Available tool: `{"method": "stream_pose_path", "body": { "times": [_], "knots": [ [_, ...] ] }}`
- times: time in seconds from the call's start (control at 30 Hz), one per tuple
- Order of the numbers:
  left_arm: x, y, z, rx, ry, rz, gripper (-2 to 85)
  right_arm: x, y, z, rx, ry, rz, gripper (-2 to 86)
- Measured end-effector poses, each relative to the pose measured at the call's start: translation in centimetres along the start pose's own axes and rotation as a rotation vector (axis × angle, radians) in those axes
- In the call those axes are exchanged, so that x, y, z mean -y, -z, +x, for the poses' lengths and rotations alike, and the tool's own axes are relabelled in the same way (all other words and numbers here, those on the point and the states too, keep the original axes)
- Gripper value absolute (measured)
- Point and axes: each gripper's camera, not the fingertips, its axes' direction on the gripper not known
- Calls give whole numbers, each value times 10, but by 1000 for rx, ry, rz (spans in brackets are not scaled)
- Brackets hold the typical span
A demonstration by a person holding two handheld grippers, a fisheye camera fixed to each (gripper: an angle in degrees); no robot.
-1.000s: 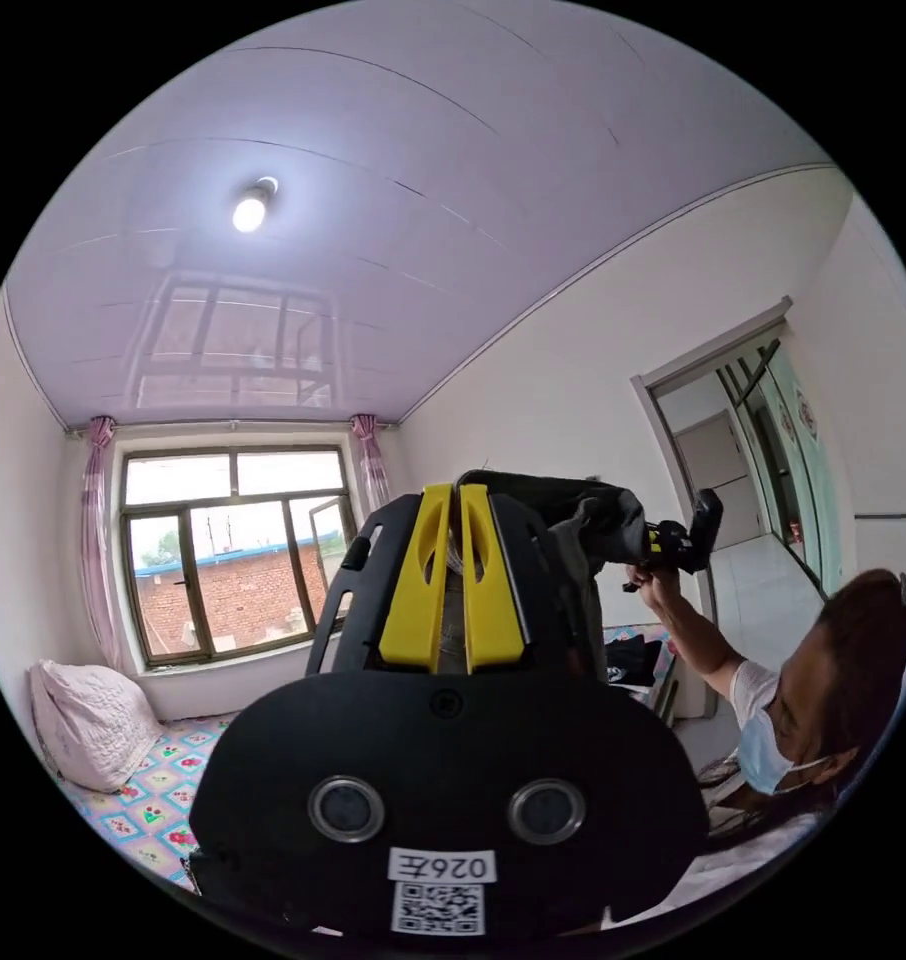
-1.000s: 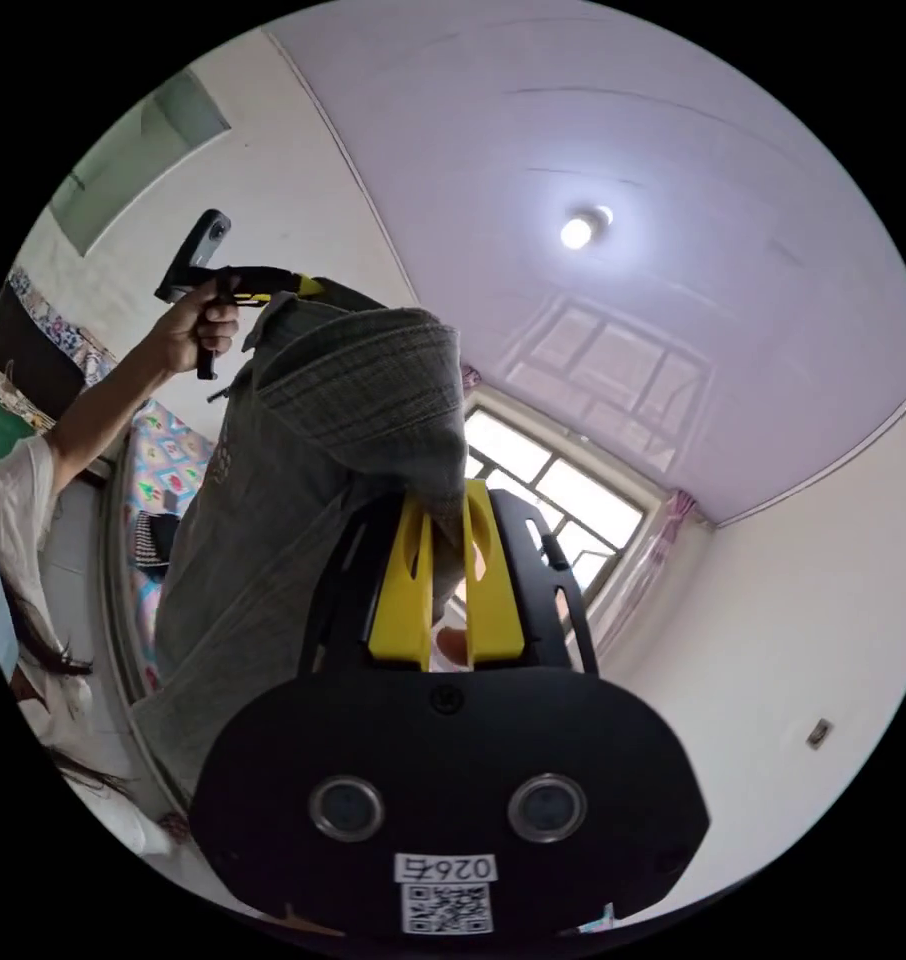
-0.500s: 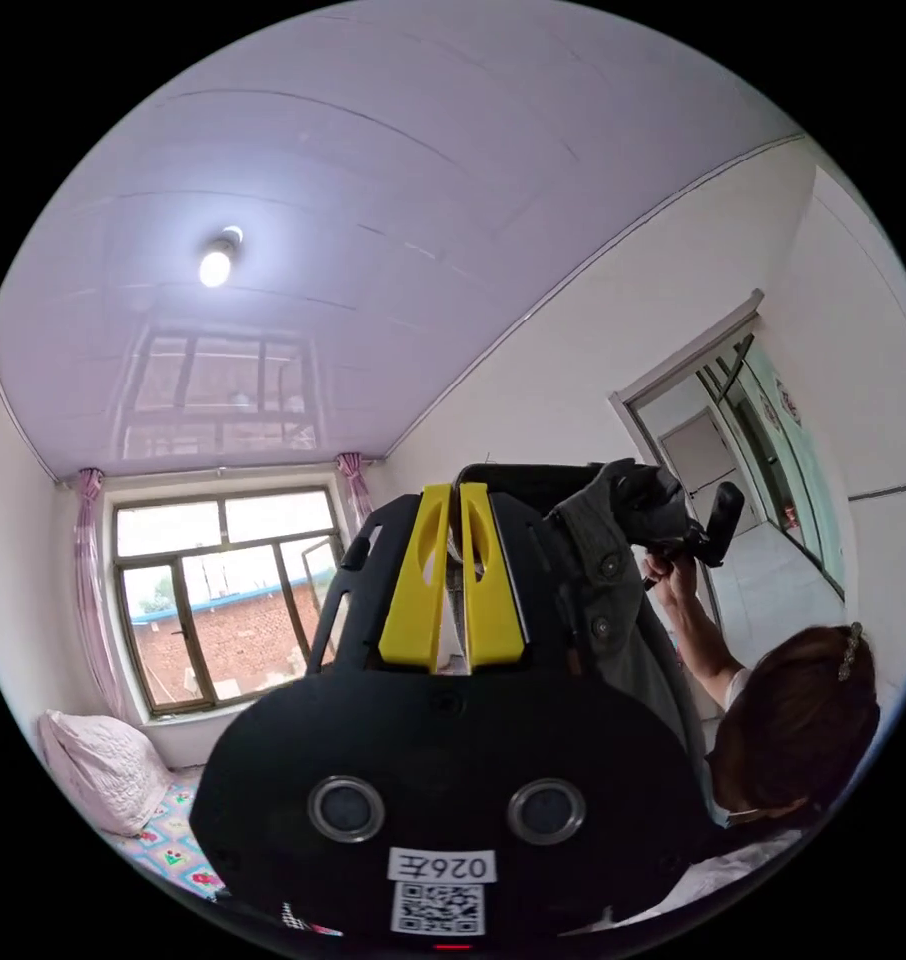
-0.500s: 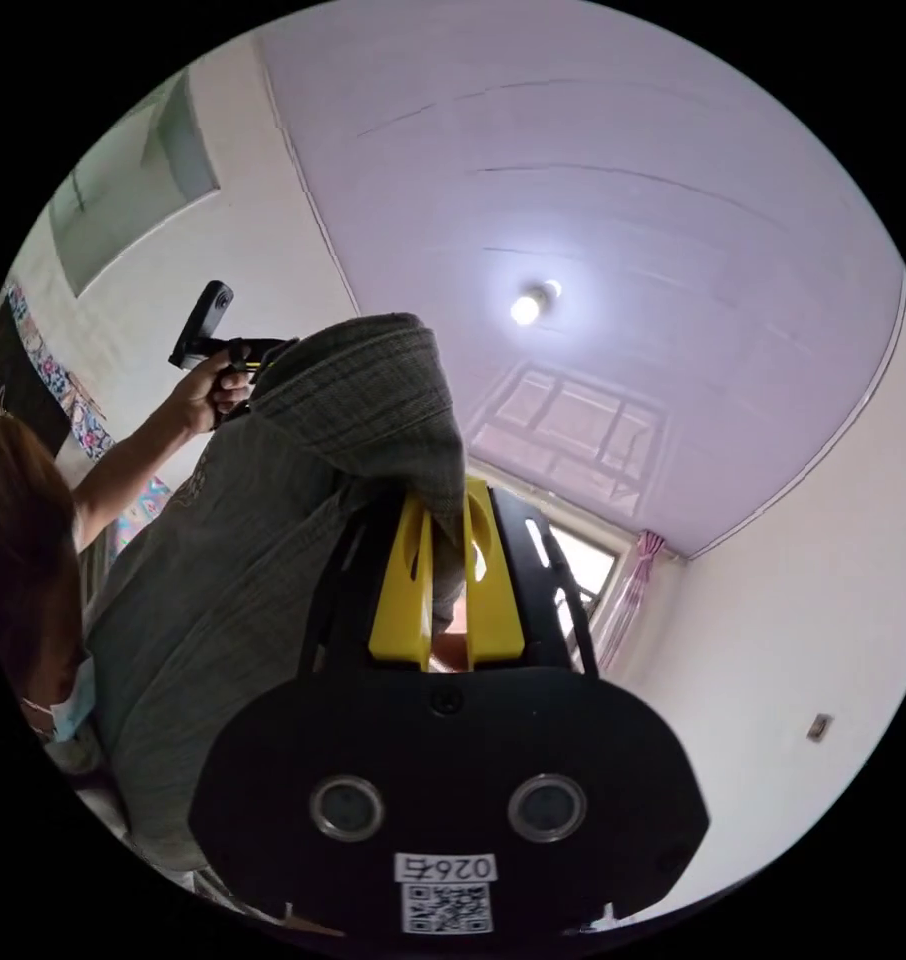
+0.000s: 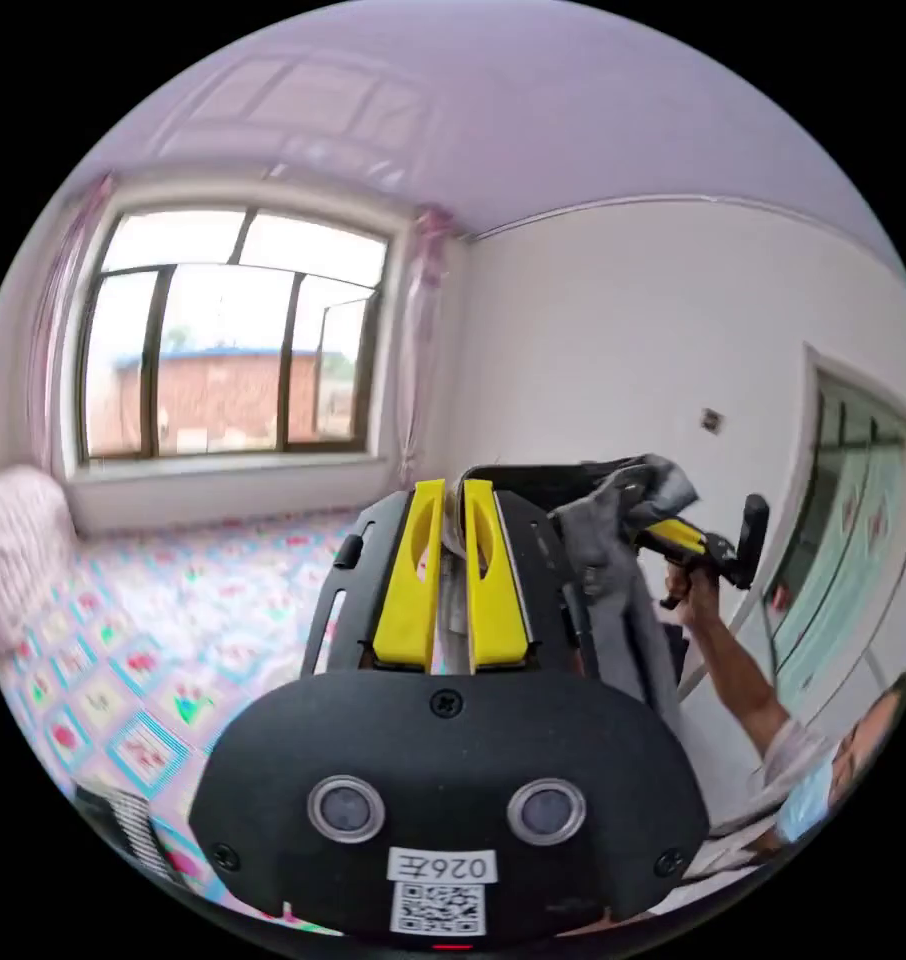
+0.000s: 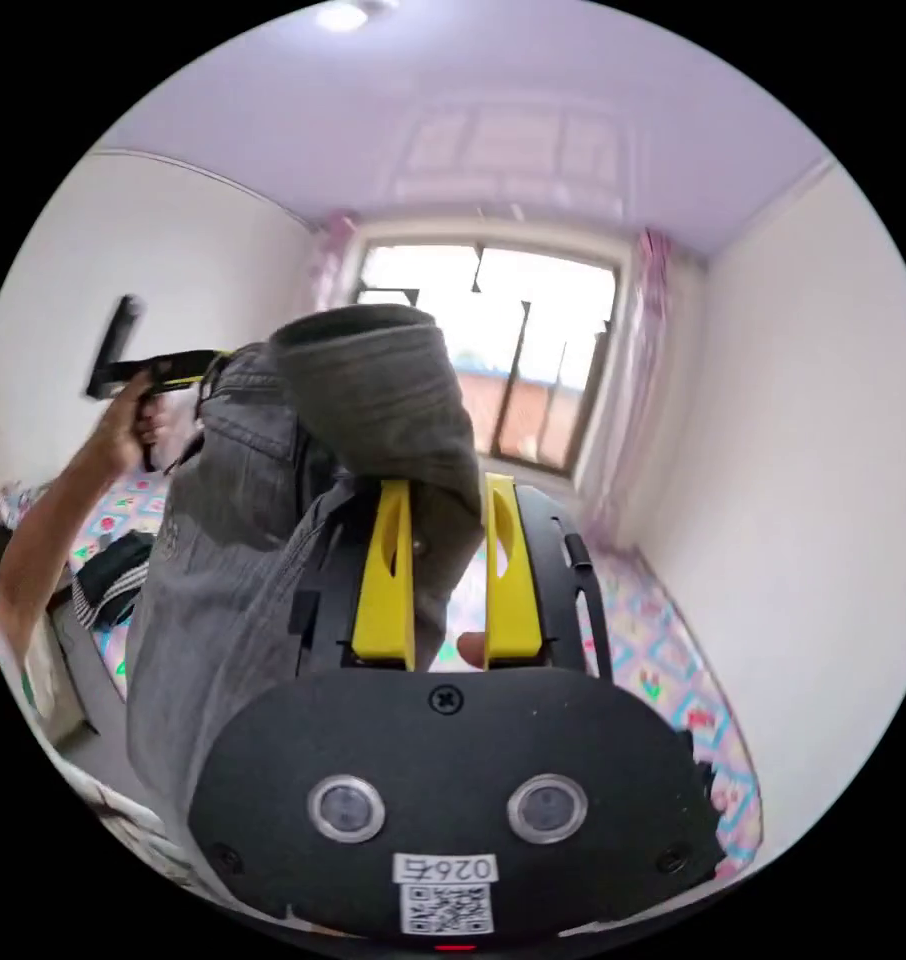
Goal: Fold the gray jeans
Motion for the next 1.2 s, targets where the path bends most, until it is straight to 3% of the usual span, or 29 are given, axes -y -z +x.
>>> {"method": "stream_pose_path", "body": {
  "times": [0.07,0.13,0.3,0.43,0.53,0.67,0.73,0.8,0.87,0.97,1.07,1.2],
  "knots": [
    [-29,-57,-71,-22,158,56,-6,-31,-157,59,-30,-137,-289,64],
    [-81,-114,-153,-56,283,38,-7,-80,-208,90,33,-199,-249,64],
    [-205,-203,-263,-39,400,-372,11,-249,-275,136,170,-312,-228,80],
    [-303,-253,-301,-111,529,-662,82,-407,-315,146,243,-481,-406,81],
    [-332,-281,-304,-205,588,-742,116,-495,-338,136,223,-556,-583,91],
    [-318,-301,-300,-213,563,-775,131,-559,-349,127,194,-641,-727,123],
    [-294,-302,-305,-82,514,-835,49,-571,-356,118,219,-665,-769,121],
    [-276,-304,-311,-28,455,-931,5,-575,-377,99,268,-589,-876,54],
    [-254,-293,-329,3,431,-958,-4,-560,-391,95,169,-410,-965,-2],
    [-227,-247,-376,53,492,-905,-7,-557,-367,150,111,-612,-910,-5],
    [-216,-193,-428,-54,630,-775,-1,-570,-317,186,-39,-719,-922,14],
    [-201,-136,-448,-266,681,-681,39,-567,-250,162,15,-778,-853,50]
  ]
}}
